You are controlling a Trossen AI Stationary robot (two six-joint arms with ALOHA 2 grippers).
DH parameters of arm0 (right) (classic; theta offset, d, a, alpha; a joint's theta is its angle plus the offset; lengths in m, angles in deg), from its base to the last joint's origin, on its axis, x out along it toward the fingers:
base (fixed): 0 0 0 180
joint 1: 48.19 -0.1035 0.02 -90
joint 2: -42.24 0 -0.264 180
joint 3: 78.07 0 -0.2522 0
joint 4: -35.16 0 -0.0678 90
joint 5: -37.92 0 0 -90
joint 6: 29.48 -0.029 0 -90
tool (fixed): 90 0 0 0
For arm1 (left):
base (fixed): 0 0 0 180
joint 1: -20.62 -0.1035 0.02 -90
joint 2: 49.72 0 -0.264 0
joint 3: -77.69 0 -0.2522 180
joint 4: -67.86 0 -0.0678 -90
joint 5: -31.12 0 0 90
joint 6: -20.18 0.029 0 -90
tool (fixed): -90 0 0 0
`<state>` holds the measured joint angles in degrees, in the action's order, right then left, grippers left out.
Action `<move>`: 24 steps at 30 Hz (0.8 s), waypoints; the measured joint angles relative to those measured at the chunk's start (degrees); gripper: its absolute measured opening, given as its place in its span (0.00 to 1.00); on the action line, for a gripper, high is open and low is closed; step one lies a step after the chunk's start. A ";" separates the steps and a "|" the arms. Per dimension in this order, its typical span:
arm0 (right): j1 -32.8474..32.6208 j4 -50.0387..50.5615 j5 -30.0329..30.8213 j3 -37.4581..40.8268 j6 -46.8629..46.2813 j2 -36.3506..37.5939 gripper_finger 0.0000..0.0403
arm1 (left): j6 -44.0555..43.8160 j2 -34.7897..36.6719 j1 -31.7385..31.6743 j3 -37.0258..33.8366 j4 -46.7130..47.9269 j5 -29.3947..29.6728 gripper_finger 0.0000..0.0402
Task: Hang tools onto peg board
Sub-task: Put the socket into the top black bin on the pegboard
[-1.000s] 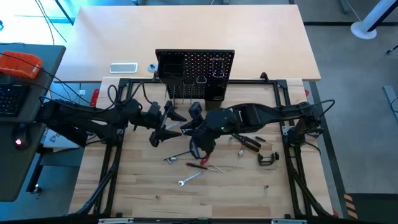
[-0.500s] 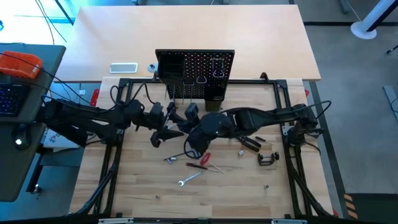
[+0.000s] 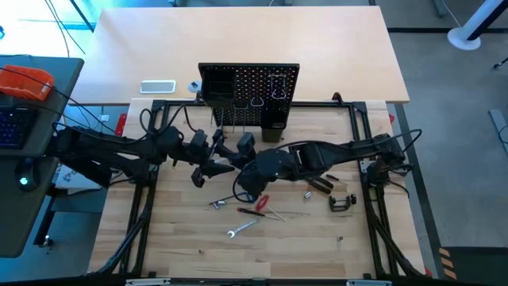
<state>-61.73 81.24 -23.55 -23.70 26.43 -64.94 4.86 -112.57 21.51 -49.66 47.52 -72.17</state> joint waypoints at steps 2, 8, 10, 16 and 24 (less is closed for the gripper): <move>-0.27 0.02 1.25 0.00 0.31 0.00 0.17 | 0.01 0.00 0.00 0.00 0.30 -0.16 0.47; -0.87 0.61 1.43 0.00 -0.20 0.00 0.16 | 0.01 0.00 0.04 0.00 -0.01 -0.36 0.46; -1.00 0.63 1.52 0.00 -0.62 0.01 0.16 | 0.01 0.00 0.04 0.00 -0.02 -0.36 0.46; -1.89 0.93 4.20 0.00 -0.38 0.02 0.16 | 0.03 0.00 0.00 0.00 0.03 -0.34 0.46; -2.55 1.11 6.07 0.00 -0.36 0.02 0.16 | 0.94 0.00 0.00 0.00 0.36 -0.29 0.44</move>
<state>-64.29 82.35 -17.49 -23.70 26.07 -64.91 5.81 -112.57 21.51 -49.66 47.87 -72.47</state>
